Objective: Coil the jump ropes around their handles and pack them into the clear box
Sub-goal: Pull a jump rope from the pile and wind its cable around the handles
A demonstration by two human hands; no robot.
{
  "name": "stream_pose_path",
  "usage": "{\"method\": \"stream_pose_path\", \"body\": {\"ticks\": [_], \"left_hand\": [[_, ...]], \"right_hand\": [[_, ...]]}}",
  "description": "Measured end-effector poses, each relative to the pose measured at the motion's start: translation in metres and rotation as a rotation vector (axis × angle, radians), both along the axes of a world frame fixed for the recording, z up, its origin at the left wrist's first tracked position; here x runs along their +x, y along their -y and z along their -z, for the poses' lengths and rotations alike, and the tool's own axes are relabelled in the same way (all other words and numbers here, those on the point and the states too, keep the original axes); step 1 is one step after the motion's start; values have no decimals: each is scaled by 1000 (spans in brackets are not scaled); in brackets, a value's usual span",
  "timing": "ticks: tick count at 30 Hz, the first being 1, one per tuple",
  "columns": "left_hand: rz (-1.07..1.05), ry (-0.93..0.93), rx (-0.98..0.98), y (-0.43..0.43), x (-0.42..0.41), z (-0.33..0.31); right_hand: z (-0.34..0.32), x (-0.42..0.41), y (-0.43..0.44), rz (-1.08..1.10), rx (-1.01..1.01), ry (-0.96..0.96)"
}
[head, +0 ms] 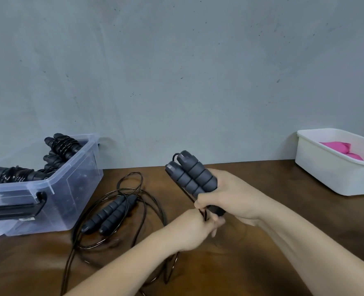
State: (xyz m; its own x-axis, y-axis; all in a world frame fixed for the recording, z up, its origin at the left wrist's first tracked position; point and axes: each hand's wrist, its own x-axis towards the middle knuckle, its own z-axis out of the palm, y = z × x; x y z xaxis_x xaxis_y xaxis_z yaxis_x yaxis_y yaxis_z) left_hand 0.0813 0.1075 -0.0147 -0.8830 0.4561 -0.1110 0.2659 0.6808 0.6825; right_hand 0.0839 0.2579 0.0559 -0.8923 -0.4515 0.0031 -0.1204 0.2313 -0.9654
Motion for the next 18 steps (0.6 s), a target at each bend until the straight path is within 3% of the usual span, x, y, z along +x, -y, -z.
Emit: {"method": "stream_pose_path", "body": {"ticks": [3,8,12,15,18], "left_hand": [[53,88,-70,7,6,-4],[29,36,-219,8,3,4],[-14,-188,-346,23,3,6],[1,-337,-295,39,10,-1],[29,-365,-216,56,14,-19]], "right_hand": [[-3,3,-5,-171,-64,226],[13,-12,-2,-115,-123,219],[24,-28,-13,-39,-96,131],[30,-38,-22,-2,112,-67],[33,-44,-30,-22,412,-251]]}}
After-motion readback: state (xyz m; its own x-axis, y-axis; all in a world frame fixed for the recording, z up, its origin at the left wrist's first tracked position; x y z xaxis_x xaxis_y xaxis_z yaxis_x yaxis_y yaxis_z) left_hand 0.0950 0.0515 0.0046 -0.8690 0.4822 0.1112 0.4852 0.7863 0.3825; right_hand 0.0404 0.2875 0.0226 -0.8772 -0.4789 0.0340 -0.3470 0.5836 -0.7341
